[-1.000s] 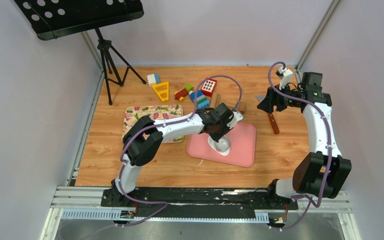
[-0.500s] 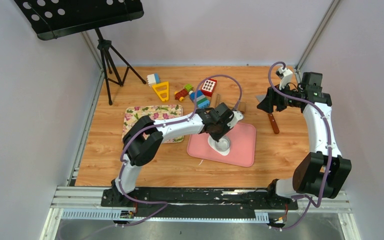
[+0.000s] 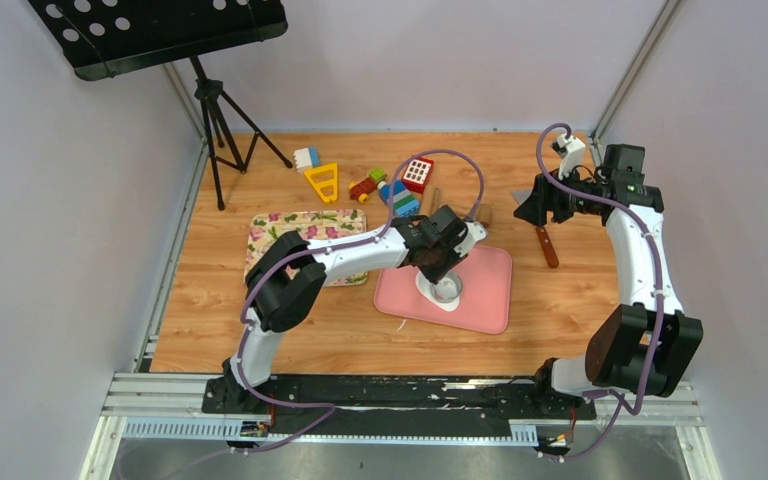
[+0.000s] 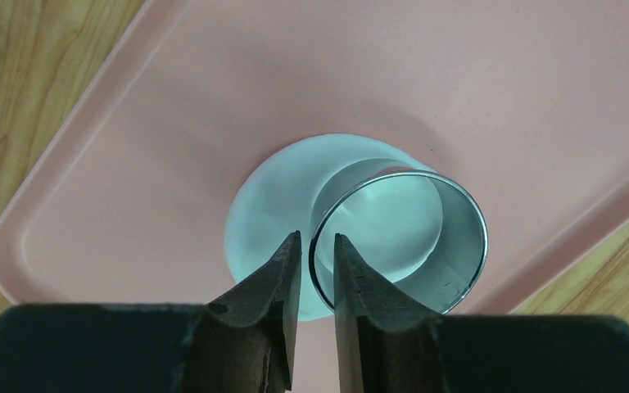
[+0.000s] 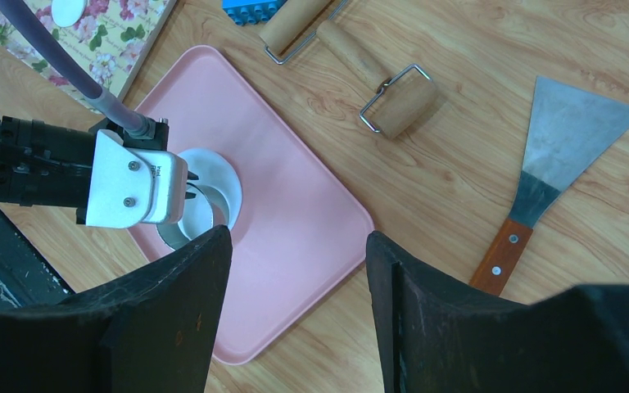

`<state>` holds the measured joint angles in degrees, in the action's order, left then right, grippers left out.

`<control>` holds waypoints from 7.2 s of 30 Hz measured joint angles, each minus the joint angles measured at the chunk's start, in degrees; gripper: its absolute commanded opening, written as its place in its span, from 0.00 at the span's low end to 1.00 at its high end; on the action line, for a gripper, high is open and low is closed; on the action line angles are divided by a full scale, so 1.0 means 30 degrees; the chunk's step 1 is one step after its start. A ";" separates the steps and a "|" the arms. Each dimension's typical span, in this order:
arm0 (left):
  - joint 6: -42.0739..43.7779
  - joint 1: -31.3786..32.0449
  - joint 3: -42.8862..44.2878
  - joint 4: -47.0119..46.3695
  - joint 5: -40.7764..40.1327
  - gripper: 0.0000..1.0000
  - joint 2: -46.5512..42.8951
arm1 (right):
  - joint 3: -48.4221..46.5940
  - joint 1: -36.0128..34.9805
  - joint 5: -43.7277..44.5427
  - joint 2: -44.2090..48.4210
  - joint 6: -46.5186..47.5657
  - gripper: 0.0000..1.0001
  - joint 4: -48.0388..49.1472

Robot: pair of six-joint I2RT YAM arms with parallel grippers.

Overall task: Roll out the dumpling wrappers from the dough
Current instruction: Press the dumpling wrapper on the work surface.

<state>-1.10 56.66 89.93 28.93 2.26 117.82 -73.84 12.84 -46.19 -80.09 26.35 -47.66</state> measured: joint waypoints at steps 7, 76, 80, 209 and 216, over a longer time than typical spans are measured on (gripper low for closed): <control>0.0015 0.0000 0.0000 0.0007 -0.0160 0.36 -0.0007 | 0.0000 0.0000 -0.0073 0.0000 0.0058 0.62 0.0000; -0.4677 -0.3927 -0.7104 -0.8553 1.2917 0.00 -0.2747 | -0.0612 -0.6018 -0.7315 -1.3449 0.6717 0.00 -0.7308; -0.4663 -0.3876 -0.7104 -0.8371 1.2509 0.00 -0.2535 | -0.0605 -0.6018 -0.7009 -1.3719 0.6339 0.00 -0.6863; -0.0699 -0.9573 -0.6207 -0.4014 0.7839 1.00 -0.8189 | -0.0852 -1.0535 0.4189 -0.0342 0.9792 1.00 -0.5850; -0.0495 -0.9457 -0.6171 -0.2892 0.5399 0.94 -0.5056 | 0.0780 -1.4688 0.7344 -0.1661 1.0178 1.00 -0.3701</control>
<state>-2.59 28.29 71.42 20.25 18.46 102.65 -71.50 -31.22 -24.16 -85.08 56.88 -58.76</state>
